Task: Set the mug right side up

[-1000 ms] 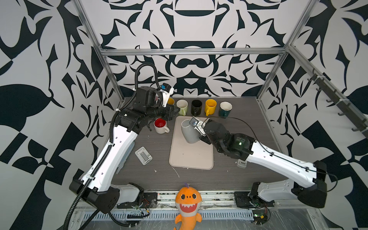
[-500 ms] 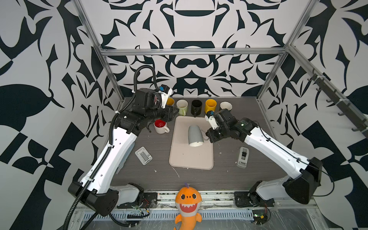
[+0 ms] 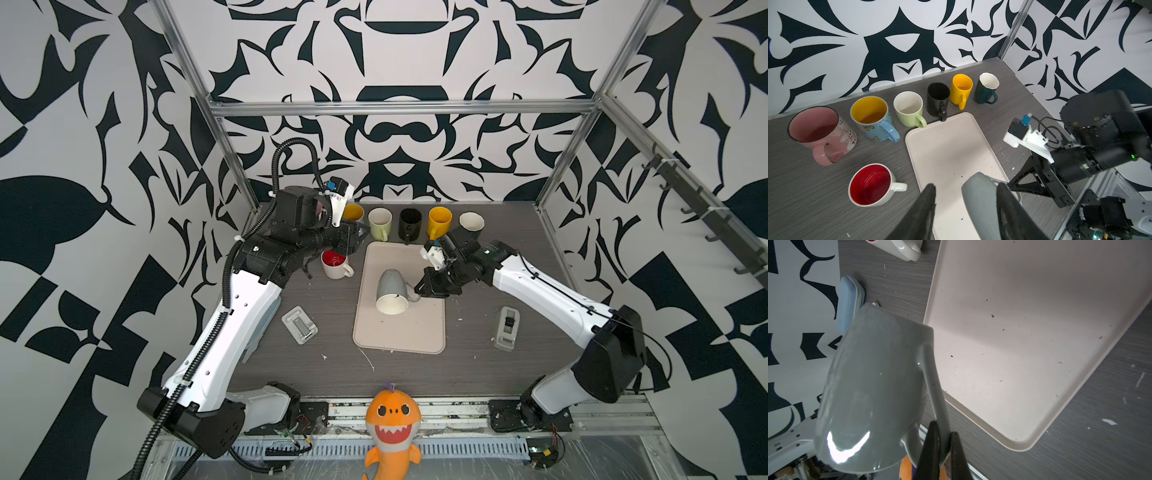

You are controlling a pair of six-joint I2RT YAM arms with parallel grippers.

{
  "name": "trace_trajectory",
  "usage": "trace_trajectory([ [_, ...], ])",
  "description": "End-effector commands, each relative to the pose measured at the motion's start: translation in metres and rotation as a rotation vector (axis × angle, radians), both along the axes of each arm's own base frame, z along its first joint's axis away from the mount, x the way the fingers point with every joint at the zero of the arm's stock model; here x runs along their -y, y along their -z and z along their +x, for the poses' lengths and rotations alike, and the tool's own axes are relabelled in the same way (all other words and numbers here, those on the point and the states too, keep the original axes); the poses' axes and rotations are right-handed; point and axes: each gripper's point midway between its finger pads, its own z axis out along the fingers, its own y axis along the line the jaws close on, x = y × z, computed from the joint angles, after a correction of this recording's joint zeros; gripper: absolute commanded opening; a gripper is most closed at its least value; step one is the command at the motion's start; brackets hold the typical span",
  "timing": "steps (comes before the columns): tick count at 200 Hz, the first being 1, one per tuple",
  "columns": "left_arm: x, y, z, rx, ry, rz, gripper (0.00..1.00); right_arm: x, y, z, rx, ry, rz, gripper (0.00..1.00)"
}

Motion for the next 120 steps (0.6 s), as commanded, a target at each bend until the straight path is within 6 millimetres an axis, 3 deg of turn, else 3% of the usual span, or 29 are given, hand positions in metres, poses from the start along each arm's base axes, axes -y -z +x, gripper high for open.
trace_trajectory([
  [1, -0.006, -0.006, -0.004, 0.019, -0.018, -0.023, 0.51, -0.019, -0.031, 0.003, -0.033, 0.014, 0.151, 0.00],
  [120, -0.025, -0.001, -0.006, 0.022, -0.069, -0.038, 0.50, -0.051, -0.005, 0.006, -0.337, 0.064, 0.264, 0.00],
])
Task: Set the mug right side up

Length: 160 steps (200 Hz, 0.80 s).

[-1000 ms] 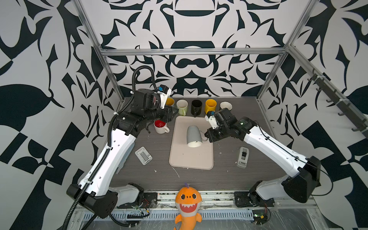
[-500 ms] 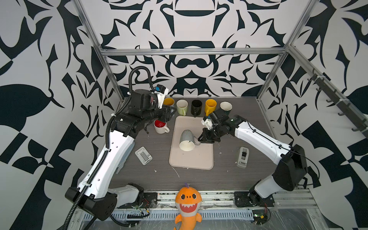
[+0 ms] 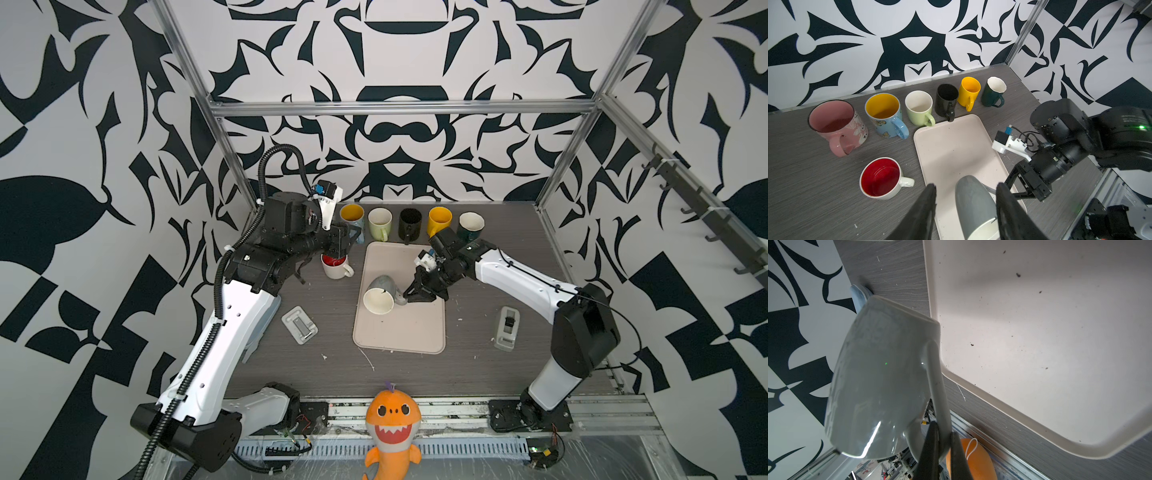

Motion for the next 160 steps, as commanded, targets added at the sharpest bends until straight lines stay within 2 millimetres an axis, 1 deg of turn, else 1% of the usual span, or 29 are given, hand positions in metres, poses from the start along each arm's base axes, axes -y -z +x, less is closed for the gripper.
trace_trajectory([
  [1, -0.005, -0.005, -0.004, 0.010, -0.014, -0.022, 0.50, -0.020, -0.036, 0.007, 0.016, -0.016, 0.144, 0.00],
  [45, -0.010, -0.004, -0.004, 0.011, -0.028, -0.026, 0.50, -0.025, -0.030, 0.007, -0.050, -0.009, 0.154, 0.00],
  [60, -0.009, -0.003, -0.003, 0.008, -0.027, -0.030, 0.50, -0.025, -0.023, 0.005, -0.085, -0.004, 0.149, 0.00],
  [79, -0.011, -0.003, -0.002, 0.004, -0.033, -0.033, 0.49, -0.021, -0.011, 0.001, -0.121, 0.001, 0.111, 0.00],
  [92, -0.012, -0.002, -0.002, 0.002, -0.037, -0.033, 0.49, -0.019, -0.008, 0.001, -0.120, -0.006, 0.105, 0.00],
  [124, -0.016, -0.001, -0.001, -0.004, -0.051, -0.038, 0.48, -0.013, -0.009, 0.005, -0.066, -0.035, 0.060, 0.00],
  [138, -0.016, 0.001, -0.001, -0.011, -0.054, -0.040, 0.48, -0.013, -0.013, 0.005, -0.038, -0.048, 0.058, 0.00],
  [160, -0.014, 0.004, -0.001, -0.022, -0.043, -0.044, 0.48, -0.010, -0.019, 0.003, 0.059, -0.109, -0.017, 0.00],
])
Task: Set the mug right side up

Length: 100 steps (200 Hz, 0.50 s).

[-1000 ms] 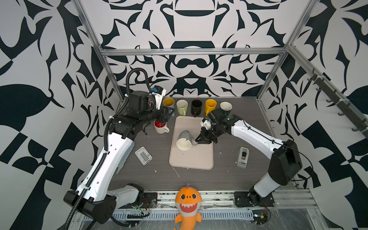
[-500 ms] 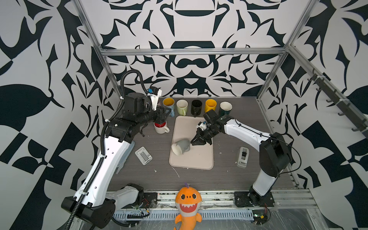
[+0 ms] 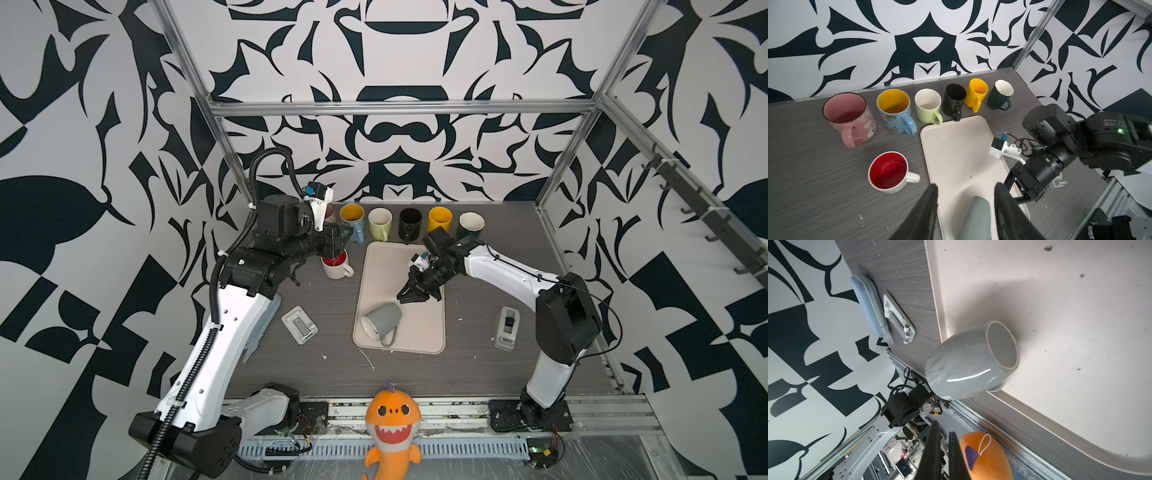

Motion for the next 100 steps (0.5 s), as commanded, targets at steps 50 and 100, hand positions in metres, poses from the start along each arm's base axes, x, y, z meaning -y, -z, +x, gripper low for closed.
trace_trajectory([
  [50, 0.005, 0.016, -0.004, -0.067, 0.028, -0.011, 0.47, 0.002, -0.022, -0.030, 0.333, -0.337, -0.280, 0.19],
  [100, 0.000, 0.038, -0.010, -0.140, 0.005, 0.007, 0.47, 0.005, -0.021, -0.053, 0.593, -0.508, -0.479, 0.39],
])
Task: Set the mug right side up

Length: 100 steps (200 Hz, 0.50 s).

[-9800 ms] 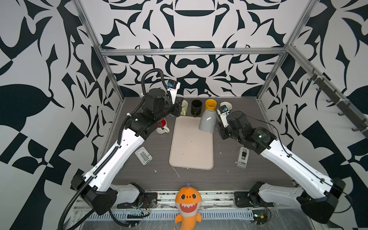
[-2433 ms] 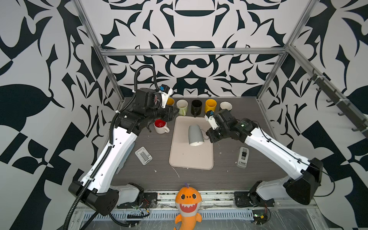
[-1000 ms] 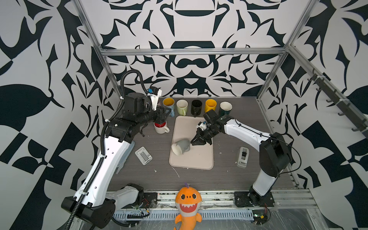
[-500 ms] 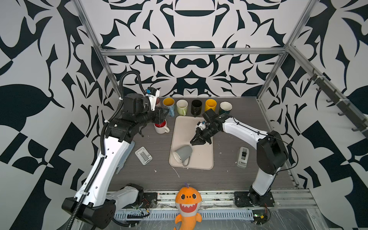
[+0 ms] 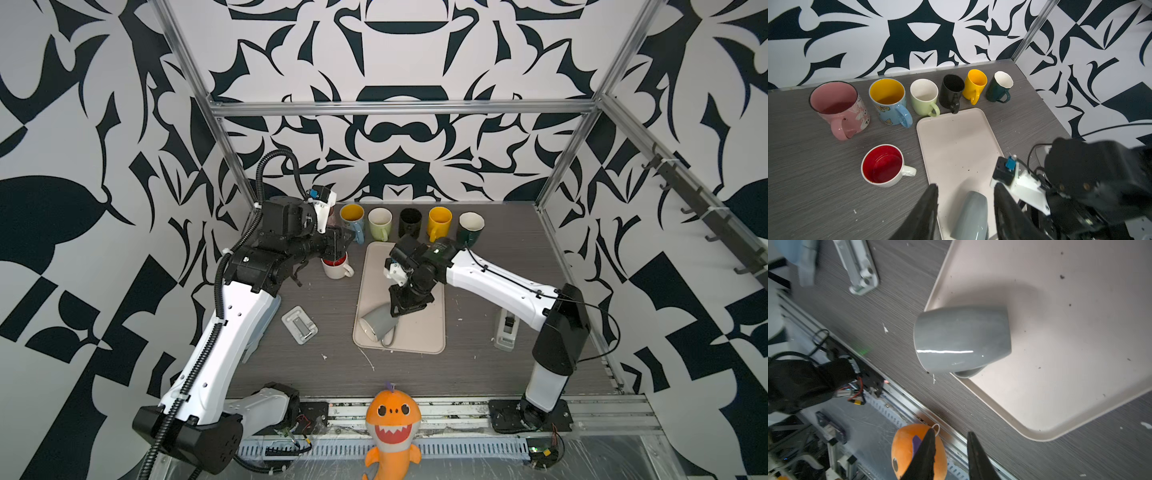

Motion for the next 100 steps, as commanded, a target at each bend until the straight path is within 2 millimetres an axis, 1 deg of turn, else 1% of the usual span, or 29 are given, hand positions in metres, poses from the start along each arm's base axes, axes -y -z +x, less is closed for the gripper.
trace_trajectory([
  [1, -0.004, 0.019, -0.010, -0.078, -0.014, 0.000, 0.47, 0.020, -0.007, -0.002, 0.187, -0.079, -0.126, 0.39],
  [13, -0.005, 0.019, -0.012, -0.078, -0.023, -0.012, 0.47, 0.013, -0.007, -0.008, 0.231, -0.097, -0.129, 0.43],
  [29, -0.006, 0.018, -0.016, -0.075, -0.032, -0.028, 0.47, 0.004, -0.007, -0.013, 0.286, -0.114, -0.156, 0.44],
  [54, -0.009, 0.018, -0.023, -0.068, -0.037, -0.040, 0.47, -0.002, -0.007, -0.011, 0.407, -0.127, -0.229, 0.45],
  [57, -0.009, 0.019, -0.024, -0.068, -0.038, -0.041, 0.47, -0.004, -0.007, -0.013, 0.419, -0.135, -0.232, 0.45],
  [63, -0.010, 0.019, -0.026, -0.067, -0.036, -0.039, 0.47, -0.007, -0.008, -0.009, 0.467, -0.140, -0.251, 0.45],
  [80, -0.011, 0.020, -0.030, -0.072, -0.036, -0.038, 0.47, -0.018, -0.002, -0.013, 0.499, -0.172, -0.281, 0.46],
  [100, -0.012, 0.020, -0.034, -0.069, -0.037, -0.042, 0.47, -0.025, 0.009, -0.019, 0.521, -0.213, -0.325, 0.47],
])
